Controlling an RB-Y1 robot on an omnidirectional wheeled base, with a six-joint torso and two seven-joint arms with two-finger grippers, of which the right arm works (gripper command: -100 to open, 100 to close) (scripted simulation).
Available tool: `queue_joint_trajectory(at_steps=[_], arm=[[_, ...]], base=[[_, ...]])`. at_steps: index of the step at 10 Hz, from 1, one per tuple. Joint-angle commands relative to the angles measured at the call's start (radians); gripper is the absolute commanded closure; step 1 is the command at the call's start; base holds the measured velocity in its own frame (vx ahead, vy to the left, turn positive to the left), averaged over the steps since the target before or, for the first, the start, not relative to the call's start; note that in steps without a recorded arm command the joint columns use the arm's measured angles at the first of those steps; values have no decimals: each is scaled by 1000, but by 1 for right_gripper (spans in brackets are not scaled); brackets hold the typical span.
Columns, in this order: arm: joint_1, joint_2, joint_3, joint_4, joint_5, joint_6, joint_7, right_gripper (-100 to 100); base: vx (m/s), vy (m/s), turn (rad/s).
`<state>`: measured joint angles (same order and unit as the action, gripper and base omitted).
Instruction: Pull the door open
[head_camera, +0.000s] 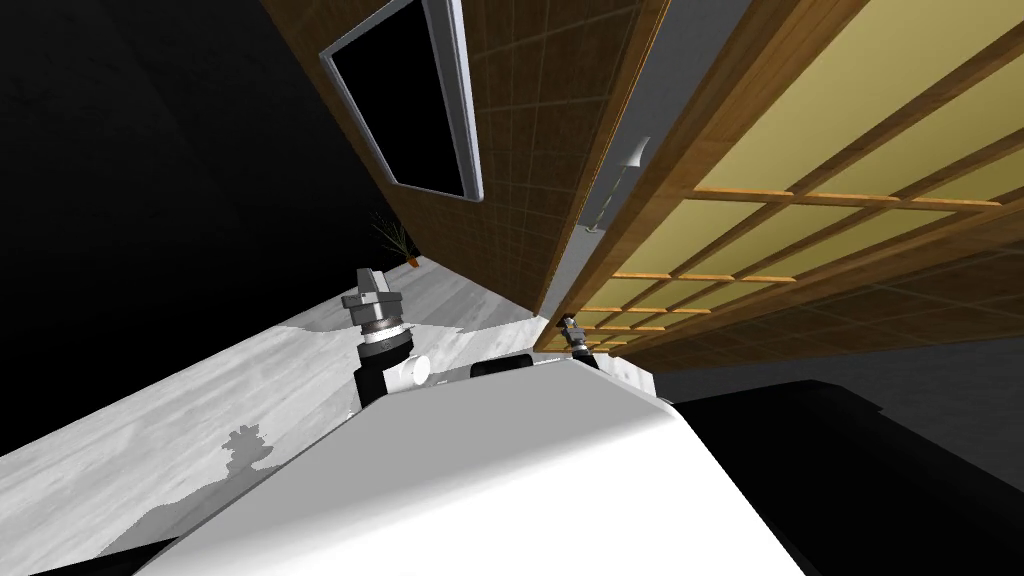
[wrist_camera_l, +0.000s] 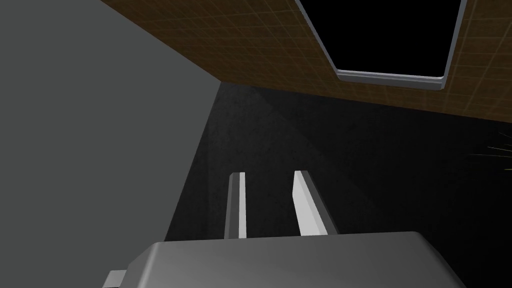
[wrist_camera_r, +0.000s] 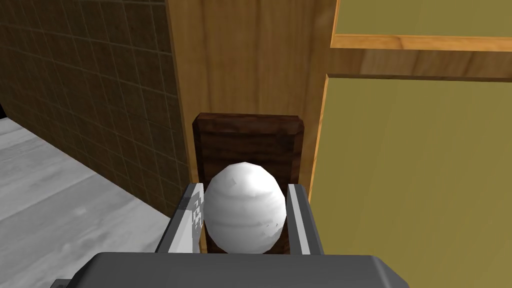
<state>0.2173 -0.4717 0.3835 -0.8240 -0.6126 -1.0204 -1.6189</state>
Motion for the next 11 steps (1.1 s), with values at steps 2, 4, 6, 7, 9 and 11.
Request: queue_joint_trajectory(at_steps=[2, 4, 6, 7, 9, 11], arm=[[22, -27, 31, -1, 14, -37, -33, 100], [23, -31, 36, 1, 16, -36, -37, 100], [36, -45, 58, 18, 28, -72, -61, 100], [40, -51, 66, 23, 32, -86, -70, 100], [49, -64, 81, 34, 40, -116, -88, 100], [57, -75, 95, 45, 47, -143, -105, 100]], base=[[-273, -47, 136], [-169, -11, 69], [-212, -44, 163], [-220, -43, 118], [-180, -66, 119], [-209, -40, 136]])
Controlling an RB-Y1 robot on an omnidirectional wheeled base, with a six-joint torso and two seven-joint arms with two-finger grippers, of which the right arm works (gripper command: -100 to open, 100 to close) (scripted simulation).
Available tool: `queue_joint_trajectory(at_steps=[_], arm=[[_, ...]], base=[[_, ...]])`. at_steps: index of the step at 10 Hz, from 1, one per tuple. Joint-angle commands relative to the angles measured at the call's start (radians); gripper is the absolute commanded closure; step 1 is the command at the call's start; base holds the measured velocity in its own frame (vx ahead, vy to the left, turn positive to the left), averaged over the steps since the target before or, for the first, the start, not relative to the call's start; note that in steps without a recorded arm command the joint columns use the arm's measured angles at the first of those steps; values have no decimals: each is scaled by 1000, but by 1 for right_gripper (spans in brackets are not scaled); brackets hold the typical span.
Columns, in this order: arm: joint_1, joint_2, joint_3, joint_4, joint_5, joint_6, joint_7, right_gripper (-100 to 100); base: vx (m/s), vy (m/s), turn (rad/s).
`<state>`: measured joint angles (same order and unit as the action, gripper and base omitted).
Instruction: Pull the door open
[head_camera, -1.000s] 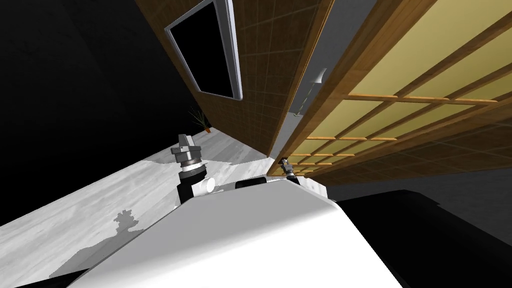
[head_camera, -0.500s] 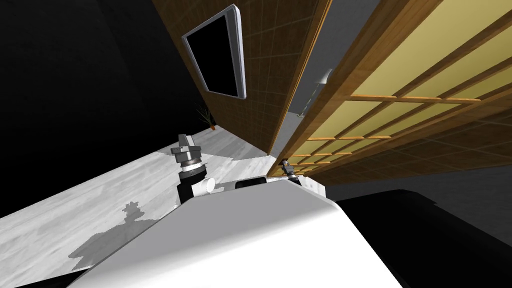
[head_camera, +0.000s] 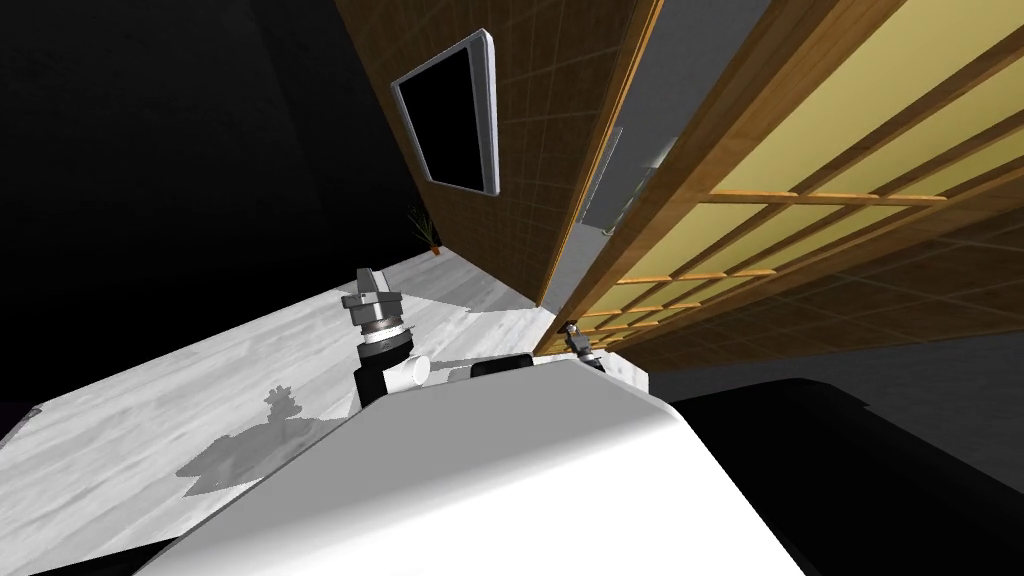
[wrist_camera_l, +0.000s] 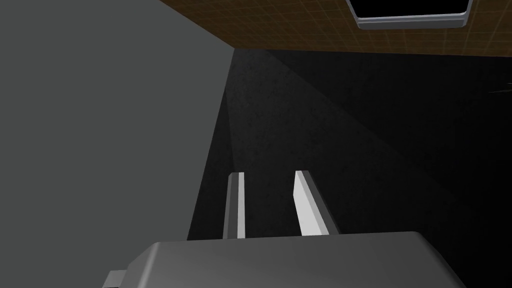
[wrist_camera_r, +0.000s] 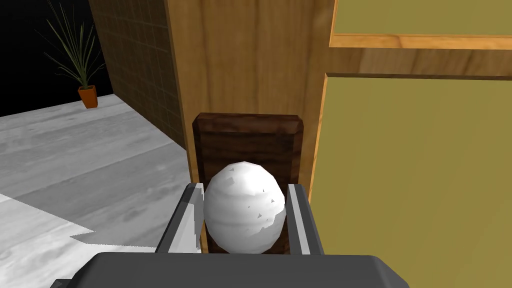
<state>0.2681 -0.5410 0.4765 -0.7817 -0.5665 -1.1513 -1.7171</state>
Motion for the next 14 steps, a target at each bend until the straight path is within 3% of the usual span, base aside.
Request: queue_joint_trajectory(at_steps=[1, 2, 3, 14], arm=[[10, -13, 11, 8, 6, -28, -16, 100], [13, -17, 16, 12, 8, -38, -22, 100], [9, -13, 13, 13, 7, -27, -18, 100], [3, -35, 55, 82, 30, -111, -70, 100]], base=[[-224, -26, 138], [-187, -29, 105], [-74, -12, 17], [-192, -48, 131]])
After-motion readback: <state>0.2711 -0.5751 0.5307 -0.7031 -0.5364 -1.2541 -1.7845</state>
